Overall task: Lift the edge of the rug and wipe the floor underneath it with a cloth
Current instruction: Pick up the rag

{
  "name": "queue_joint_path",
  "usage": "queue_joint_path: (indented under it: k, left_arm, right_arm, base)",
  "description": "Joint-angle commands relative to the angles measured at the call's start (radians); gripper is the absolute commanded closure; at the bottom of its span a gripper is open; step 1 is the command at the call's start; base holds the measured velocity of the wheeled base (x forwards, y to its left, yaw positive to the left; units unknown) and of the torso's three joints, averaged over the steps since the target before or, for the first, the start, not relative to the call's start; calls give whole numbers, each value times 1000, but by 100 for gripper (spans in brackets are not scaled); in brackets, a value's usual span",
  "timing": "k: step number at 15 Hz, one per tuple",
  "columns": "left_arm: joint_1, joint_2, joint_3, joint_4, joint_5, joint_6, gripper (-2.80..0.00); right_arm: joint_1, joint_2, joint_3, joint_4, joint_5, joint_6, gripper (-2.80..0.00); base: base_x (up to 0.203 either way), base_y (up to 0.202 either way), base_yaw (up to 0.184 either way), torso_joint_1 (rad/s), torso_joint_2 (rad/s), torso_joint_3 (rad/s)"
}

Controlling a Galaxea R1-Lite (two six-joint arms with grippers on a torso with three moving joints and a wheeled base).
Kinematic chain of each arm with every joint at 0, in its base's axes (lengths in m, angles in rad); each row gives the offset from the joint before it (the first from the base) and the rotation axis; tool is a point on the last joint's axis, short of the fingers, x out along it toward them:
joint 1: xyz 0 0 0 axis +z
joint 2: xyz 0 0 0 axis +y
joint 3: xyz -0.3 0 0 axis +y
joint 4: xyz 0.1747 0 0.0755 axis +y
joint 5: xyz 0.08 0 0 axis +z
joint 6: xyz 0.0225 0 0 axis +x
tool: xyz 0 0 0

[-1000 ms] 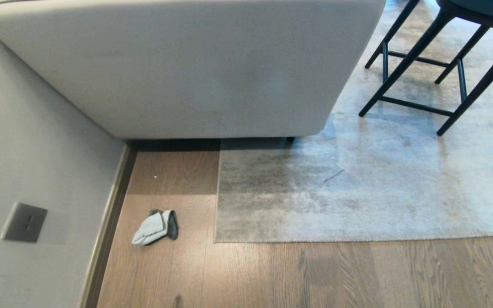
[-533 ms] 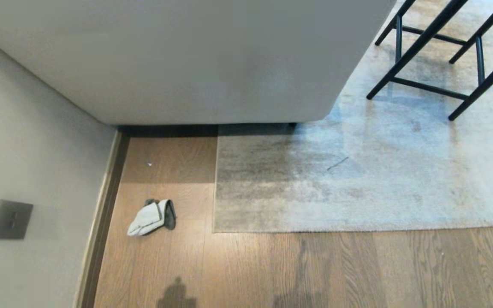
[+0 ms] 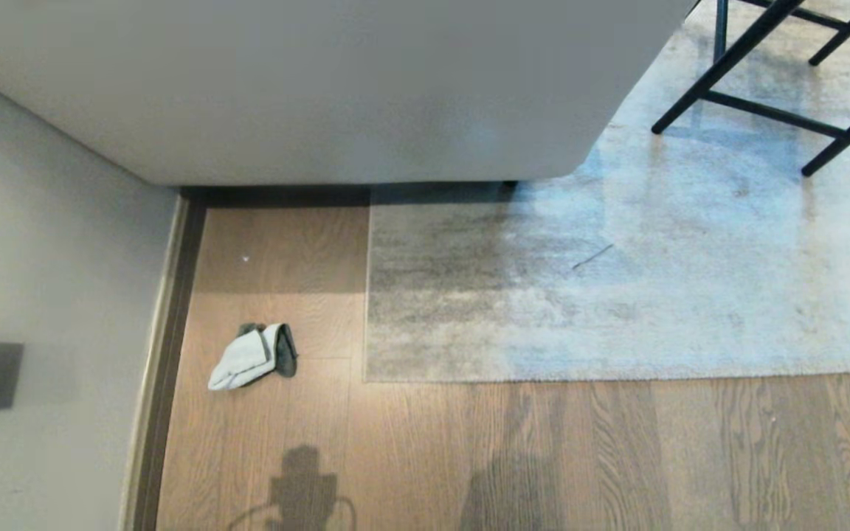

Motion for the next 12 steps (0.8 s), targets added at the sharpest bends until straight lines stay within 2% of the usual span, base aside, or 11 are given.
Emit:
queue_joint_path:
  k: [1, 12]
  left_arm:
    - [1, 0, 0, 0, 0, -1, 0]
    - [-1, 0, 0, 0, 0, -1, 0]
  right_arm:
    - [0, 0, 0, 0, -1, 1, 0]
    - [0, 0, 0, 0, -1, 1, 0]
  base:
    - [0, 0, 0, 2, -2, -193]
    - [0, 0, 0, 4, 3, -196]
